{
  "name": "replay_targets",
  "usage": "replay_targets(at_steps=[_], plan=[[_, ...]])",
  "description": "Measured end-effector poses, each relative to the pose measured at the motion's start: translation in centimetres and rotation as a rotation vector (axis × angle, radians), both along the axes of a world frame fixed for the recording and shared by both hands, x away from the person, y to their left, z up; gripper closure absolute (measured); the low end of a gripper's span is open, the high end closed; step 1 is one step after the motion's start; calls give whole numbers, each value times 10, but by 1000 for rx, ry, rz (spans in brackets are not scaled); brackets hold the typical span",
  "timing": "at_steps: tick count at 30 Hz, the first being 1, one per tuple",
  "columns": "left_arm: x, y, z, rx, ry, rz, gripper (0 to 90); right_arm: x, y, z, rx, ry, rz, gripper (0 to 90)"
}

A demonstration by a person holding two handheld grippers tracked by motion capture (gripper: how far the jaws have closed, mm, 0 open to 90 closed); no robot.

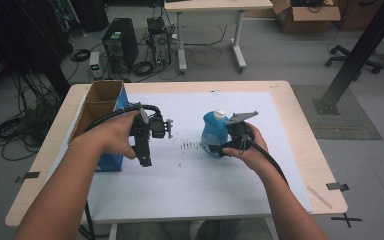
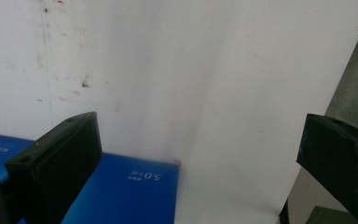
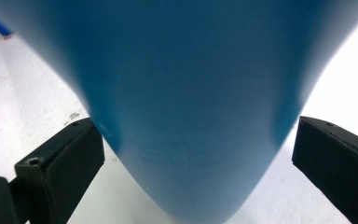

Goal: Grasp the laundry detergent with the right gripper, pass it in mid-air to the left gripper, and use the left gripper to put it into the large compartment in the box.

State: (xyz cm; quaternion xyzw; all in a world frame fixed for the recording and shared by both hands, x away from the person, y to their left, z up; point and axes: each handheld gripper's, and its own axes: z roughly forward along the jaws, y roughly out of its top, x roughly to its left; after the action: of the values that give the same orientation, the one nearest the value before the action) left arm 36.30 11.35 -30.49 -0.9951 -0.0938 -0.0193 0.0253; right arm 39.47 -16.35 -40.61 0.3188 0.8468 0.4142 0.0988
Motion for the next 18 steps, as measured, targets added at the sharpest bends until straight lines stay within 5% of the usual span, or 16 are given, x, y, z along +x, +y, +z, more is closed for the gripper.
replay_targets(at_steps=[18], plan=[[-3, 2, 0, -9, -5, -1, 2, -5, 6, -7, 89, -85, -93, 18]])
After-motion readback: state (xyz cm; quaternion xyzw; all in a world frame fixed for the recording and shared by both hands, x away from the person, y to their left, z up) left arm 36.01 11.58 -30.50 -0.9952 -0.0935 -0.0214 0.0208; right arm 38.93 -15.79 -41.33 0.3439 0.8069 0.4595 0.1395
